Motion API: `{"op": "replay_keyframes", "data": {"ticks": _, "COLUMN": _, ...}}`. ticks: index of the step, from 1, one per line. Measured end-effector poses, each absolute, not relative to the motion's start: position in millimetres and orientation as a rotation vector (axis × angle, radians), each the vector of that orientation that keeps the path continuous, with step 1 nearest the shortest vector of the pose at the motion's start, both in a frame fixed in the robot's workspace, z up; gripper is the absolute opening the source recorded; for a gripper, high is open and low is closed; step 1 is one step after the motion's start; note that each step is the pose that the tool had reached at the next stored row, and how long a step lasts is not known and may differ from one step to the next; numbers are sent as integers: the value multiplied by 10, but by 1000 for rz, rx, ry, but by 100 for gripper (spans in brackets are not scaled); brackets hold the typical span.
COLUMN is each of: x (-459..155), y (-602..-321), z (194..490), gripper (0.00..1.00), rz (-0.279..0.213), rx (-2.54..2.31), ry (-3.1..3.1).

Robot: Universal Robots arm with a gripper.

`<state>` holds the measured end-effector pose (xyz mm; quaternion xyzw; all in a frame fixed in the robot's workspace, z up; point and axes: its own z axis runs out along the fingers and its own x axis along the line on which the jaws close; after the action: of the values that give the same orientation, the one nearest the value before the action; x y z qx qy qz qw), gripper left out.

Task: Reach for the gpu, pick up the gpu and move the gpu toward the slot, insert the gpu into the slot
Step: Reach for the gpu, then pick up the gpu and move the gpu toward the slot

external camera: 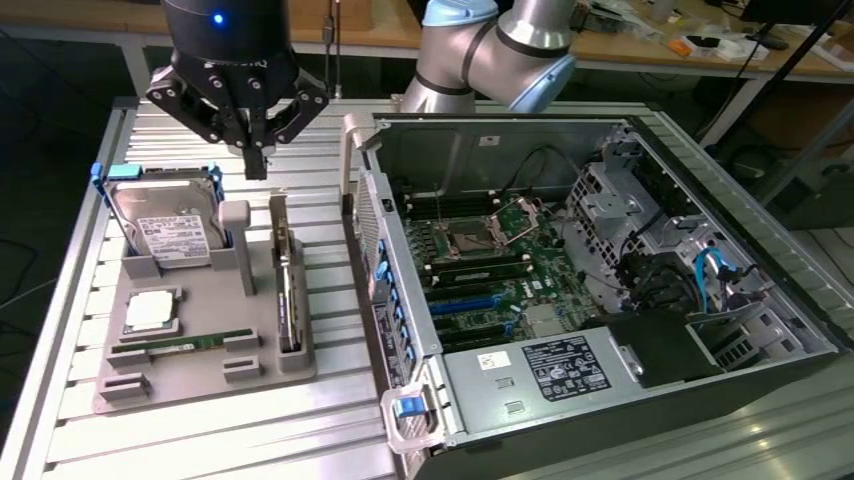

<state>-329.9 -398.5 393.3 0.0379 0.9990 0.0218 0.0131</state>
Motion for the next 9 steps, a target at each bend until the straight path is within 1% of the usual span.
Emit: {"op": "replay_keyframes", "data": {"ticks": 9, "x": -3300, "y": -3985, "z": 3933, "gripper": 11, "rz": 68, "rx": 118, "ry": 3113}}
